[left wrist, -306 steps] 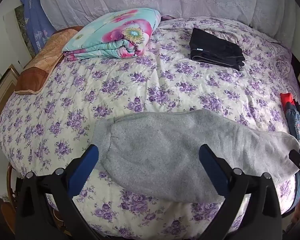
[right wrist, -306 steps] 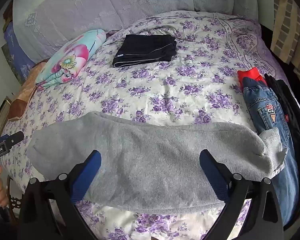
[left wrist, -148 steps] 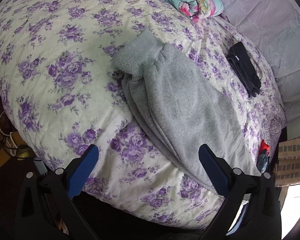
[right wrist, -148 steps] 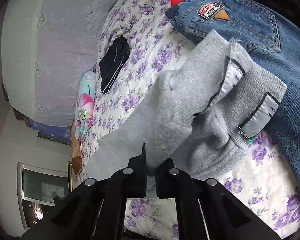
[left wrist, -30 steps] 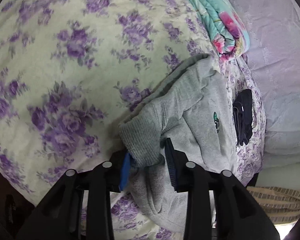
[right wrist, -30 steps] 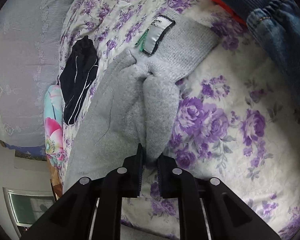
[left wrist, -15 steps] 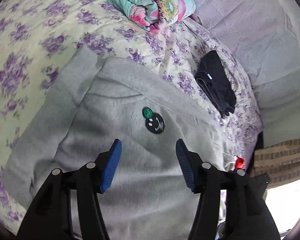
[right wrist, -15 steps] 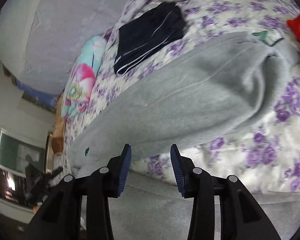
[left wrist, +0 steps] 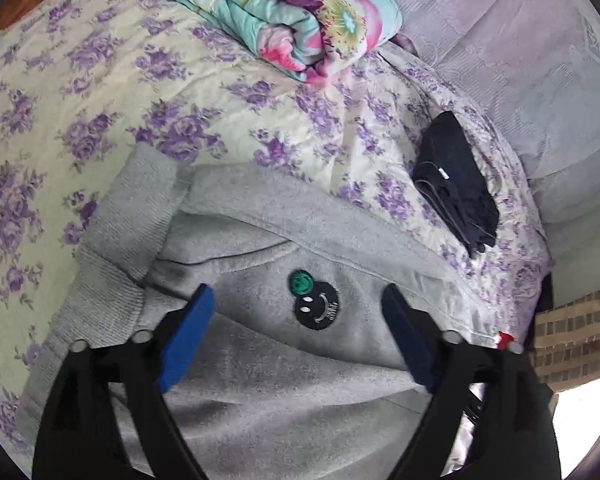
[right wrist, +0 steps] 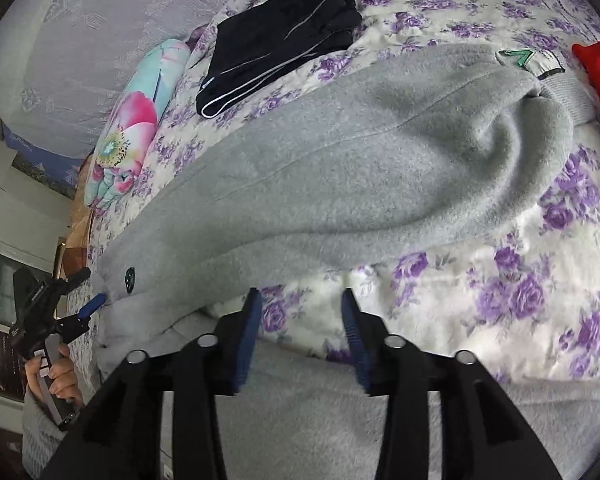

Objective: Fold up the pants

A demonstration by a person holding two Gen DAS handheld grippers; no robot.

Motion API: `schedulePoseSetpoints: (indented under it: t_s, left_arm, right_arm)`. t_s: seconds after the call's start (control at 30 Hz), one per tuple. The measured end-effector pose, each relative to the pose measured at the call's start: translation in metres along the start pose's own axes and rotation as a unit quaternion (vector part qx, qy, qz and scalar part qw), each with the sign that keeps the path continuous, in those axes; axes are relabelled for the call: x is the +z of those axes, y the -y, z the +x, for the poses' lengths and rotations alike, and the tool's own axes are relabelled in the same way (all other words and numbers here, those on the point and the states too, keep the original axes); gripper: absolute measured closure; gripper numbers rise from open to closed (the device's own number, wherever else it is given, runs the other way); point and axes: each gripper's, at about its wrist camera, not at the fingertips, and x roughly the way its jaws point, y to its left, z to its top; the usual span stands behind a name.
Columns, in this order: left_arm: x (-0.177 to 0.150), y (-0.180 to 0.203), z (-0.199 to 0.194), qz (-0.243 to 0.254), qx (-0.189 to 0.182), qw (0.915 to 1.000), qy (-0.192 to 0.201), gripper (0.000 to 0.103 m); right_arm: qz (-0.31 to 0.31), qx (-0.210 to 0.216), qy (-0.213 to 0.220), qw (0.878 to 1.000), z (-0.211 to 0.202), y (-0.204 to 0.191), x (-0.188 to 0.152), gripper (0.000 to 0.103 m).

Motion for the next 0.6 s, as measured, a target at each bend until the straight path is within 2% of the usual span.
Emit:
schedulePoseSetpoints:
  t_s: [0.07, 0.1, 0.17, 0.23, 0.37, 0.47, 0.6]
  left_arm:
    - [0.001, -0.015, 0.023, -0.014, 0.025, 0.9992, -0.028, 0.013]
    - [0.0, -0.021, 0.03, -0.021, 0.028, 0.9988, -0.034, 0.014]
    - [-0.002, -0.013, 0.027, 0.002, 0.042, 0.9988, -0.025, 0.013]
    - [-0.005, -0.005, 0.019, 0.017, 0.045, 0.9984, -0.03, 0.013]
    - [-0.019, -0.004, -0.019, 0.022, 0.003, 0.9996, -0.016, 0.013]
    - [-0.038, -0.017, -0.051, 0.021, -0.009, 0.9997, 0.005, 0.013]
    - [-0.07, -0.053, -0.082, 0.004, -0.018, 0.9998, 0.009, 0.013]
  right_arm:
    - [0.0, -0.028, -0.021, 0.999, 0.022, 0.004, -0.004, 0.056]
    - [0.001, -0.026, -0.01, 1.0, 0.026, 0.006, -0.006, 0.057]
    - [0.002, -0.031, -0.005, 0.999, 0.021, 0.004, -0.005, 0.058]
    - [0.013, -0.01, 0.023, 1.0, -0.003, 0.003, -0.007, 0.058]
    - [0.02, 0.001, 0.078, 0.997, -0.067, 0.015, -0.028, 0.055]
    - [0.068, -0.012, 0.105, 0.992, -0.111, 0.05, -0.064, 0.053]
    - [0.147, -0.03, 0.125, 0.981, -0.153, 0.096, -0.126, 0.052]
